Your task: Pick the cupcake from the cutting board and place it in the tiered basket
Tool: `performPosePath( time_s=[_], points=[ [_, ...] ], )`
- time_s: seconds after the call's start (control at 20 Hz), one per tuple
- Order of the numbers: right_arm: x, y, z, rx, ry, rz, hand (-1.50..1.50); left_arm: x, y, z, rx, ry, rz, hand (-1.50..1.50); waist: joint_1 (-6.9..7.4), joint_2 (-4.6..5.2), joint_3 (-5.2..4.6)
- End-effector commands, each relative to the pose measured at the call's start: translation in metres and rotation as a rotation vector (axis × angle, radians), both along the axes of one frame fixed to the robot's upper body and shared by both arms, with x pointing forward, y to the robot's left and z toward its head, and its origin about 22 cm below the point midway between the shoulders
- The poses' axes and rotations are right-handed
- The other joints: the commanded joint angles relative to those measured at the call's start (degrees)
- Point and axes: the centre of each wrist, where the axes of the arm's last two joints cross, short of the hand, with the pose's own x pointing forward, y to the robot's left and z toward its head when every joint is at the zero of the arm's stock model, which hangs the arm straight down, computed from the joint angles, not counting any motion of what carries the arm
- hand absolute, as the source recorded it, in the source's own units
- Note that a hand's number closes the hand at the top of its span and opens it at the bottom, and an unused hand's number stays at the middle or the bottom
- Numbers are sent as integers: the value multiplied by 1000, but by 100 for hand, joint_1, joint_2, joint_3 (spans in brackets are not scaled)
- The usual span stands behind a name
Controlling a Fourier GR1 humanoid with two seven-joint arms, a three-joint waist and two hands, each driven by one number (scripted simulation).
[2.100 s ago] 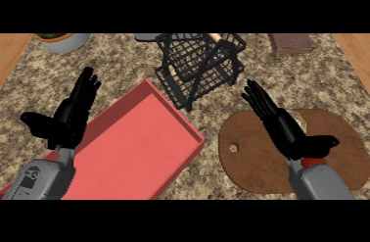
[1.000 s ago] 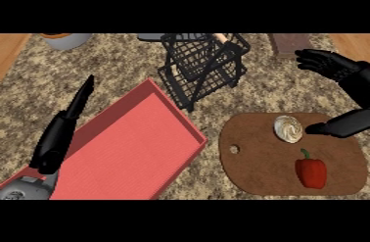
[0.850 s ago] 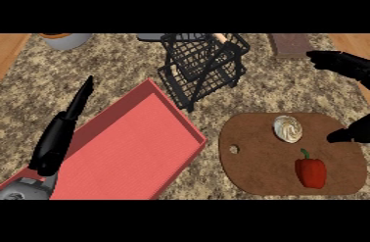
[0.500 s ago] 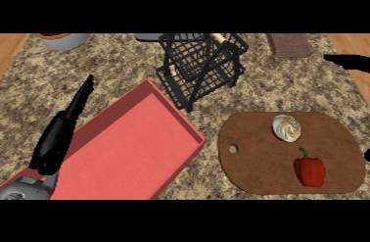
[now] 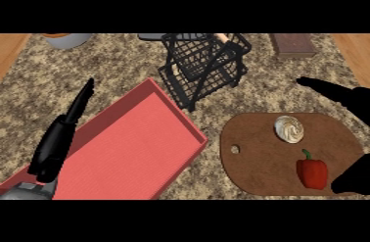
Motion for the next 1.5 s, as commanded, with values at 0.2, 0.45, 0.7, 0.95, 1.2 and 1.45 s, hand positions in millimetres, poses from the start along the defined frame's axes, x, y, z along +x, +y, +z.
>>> performPosePath(
  time_s=[0.2,0.45,0.7,0.95,1.2,1.45],
  points=[
    [9,36,-41,-207,7,-58,-150,4,-7,10,3,-6,-16,0,81,27,7],
    [-2,53,-51,-271,17,-135,-150,5,5,11,14,5,-7,0,41,11,5],
    [12,52,-73,-334,62,-126,-150,8,7,12,12,-6,-6,0,57,19,5],
    [15,23,-59,-368,119,-83,-150,6,-12,-5,-2,-3,-5,0,6,18,5],
    [24,11,-86,-389,125,-121,-150,11,3,7,13,-21,6,0,26,18,7],
    [11,-8,-91,-361,-2,-182,-150,3,-7,3,-4,16,-1,0,6,12,9]
  ],
)
